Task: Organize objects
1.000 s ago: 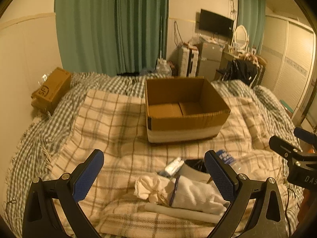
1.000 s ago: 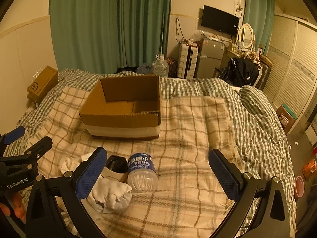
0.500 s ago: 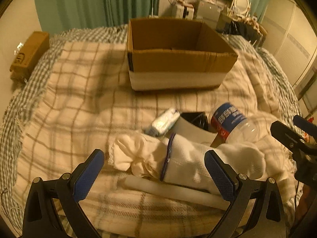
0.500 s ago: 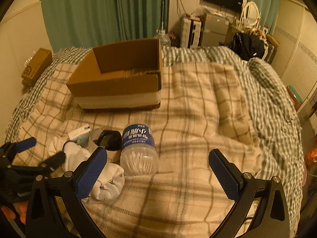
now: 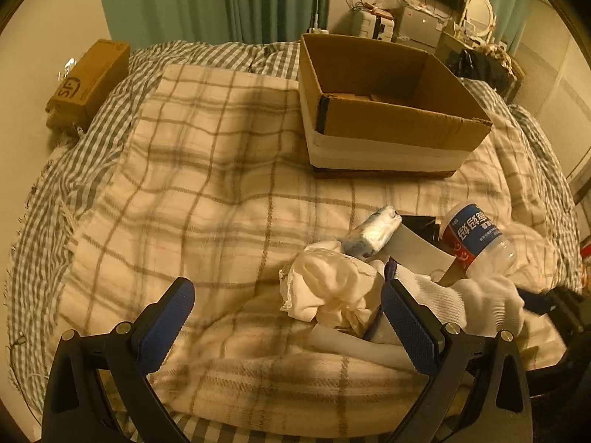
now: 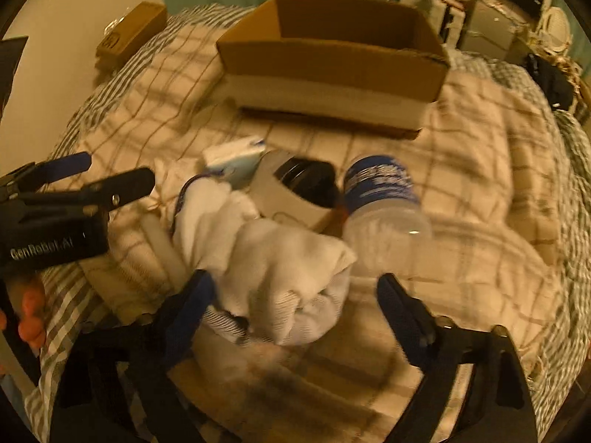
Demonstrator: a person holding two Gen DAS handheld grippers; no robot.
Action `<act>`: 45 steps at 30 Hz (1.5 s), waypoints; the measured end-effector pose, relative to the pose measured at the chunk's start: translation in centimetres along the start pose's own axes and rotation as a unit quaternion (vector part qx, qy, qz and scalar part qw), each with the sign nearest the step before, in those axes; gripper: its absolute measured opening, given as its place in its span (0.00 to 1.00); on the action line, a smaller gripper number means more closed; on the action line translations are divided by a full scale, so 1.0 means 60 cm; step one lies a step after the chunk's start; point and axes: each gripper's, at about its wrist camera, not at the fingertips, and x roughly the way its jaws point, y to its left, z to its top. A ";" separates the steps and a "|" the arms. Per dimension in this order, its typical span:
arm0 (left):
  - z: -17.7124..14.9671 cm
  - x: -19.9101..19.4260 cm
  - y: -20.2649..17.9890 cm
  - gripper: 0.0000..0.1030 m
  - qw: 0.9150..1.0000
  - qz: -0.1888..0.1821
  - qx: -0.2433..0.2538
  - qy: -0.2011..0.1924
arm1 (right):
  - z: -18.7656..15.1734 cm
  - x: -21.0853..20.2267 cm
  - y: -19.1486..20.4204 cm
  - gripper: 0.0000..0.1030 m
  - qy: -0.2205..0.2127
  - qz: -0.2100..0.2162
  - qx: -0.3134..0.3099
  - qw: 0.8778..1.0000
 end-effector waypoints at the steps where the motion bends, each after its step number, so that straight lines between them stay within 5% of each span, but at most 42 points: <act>1: 0.000 -0.001 0.000 1.00 1.000 -0.002 0.000 -0.002 | -0.001 0.000 0.000 0.68 0.001 0.013 0.000 1.000; 6: 0.002 -0.013 -0.013 1.00 1.000 -0.006 0.018 -0.018 | -0.008 -0.030 0.003 0.45 -0.027 0.000 -0.010 1.000; 15: 0.024 0.006 -0.045 1.00 0.998 0.001 0.051 -0.023 | 0.011 -0.161 -0.069 0.43 -0.157 -0.076 0.047 0.984; 22: 0.043 0.064 -0.079 1.00 0.996 0.002 0.088 -0.012 | 0.017 -0.143 -0.133 0.43 -0.159 -0.086 0.090 0.979; 26: 0.047 0.094 -0.101 0.85 0.993 -0.018 0.115 0.004 | 0.023 -0.117 -0.144 0.43 -0.147 -0.083 0.088 0.982; 28: 0.048 0.103 -0.110 0.69 0.992 -0.034 0.119 0.011 | 0.023 -0.107 -0.152 0.43 -0.143 -0.079 0.090 0.982; 30: 0.049 0.108 -0.110 0.39 0.991 -0.054 0.119 0.014 | 0.023 -0.100 -0.156 0.43 -0.139 -0.077 0.091 0.983; 31: 0.049 0.110 -0.109 0.33 0.991 -0.061 0.119 0.020 | 0.022 -0.097 -0.156 0.43 -0.138 -0.078 0.090 0.983; 45: 0.074 -0.011 -0.080 0.26 0.996 -0.041 0.056 -0.055 | 0.028 -0.181 -0.126 0.43 -0.177 -0.094 0.071 0.977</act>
